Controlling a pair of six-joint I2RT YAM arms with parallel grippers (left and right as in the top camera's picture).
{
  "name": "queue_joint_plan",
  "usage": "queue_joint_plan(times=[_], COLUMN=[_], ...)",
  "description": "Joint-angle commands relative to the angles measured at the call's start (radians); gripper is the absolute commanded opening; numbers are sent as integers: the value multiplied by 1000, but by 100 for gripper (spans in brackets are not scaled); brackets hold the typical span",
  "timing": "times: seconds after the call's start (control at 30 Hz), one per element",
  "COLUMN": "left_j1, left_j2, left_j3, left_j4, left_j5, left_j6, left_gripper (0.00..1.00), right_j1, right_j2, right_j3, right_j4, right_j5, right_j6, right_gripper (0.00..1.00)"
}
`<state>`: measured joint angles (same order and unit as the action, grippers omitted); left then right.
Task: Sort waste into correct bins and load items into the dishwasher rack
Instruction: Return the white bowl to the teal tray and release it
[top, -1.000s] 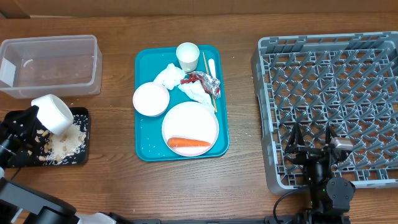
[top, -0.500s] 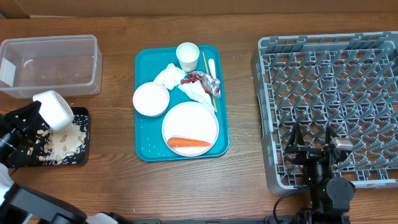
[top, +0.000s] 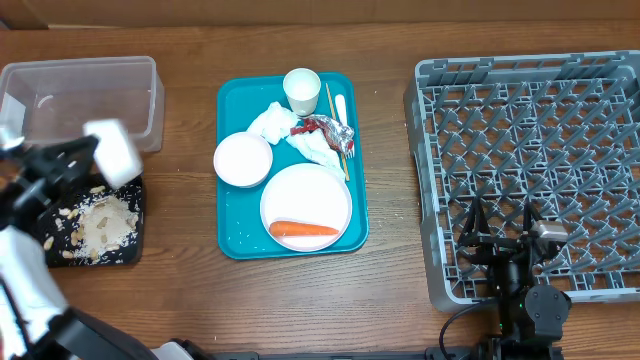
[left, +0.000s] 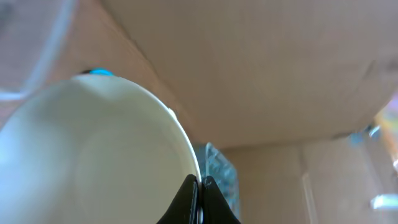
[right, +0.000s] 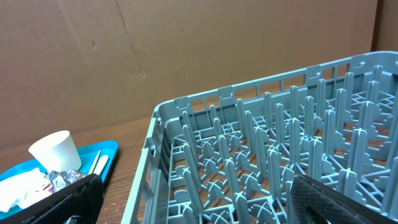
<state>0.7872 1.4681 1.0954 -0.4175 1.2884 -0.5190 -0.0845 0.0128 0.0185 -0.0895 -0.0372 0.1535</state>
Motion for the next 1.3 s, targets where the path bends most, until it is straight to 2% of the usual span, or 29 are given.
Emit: queue_joint_plan(times=[0.0,0.07,0.1,0.27,0.37,0.5,0.6,0.87,1.27], left_j1=[-212,-342,-473,-784,-922,-1014,-1026,-1032,-1036], left_j2=[-64,-62,-62,-34,17,102,174,316,475], left_j3=[110,146,165,166,166,166,166,166,166], left_j4=[7,8,20,118,191,278,341,460,488], left_j5=[-218,-372,-585,-1112,-1327,-1475,-1533,-1524,-1523], left_j6=[8,16,40,159,215,254,257,333,332], left_gripper=[4,4,4,4,4,4,4,4,4], right_j1=[-2,-2,-2,-2,-2,-2,-2,-2,-2], right_j2=[-9,-9,-9,-9,-9,-9,-9,-9,-9], right_j3=[-11,-11,-11,-11,-11,-11,-11,-11,-11], right_j4=[8,8,8,8,8,8,8,8,8], right_j5=[7,7,7,7,7,7,7,7,7], right_j6=[3,3,3,3,3,3,3,3,3], right_gripper=[100,100,100,100,100,100,100,100,100])
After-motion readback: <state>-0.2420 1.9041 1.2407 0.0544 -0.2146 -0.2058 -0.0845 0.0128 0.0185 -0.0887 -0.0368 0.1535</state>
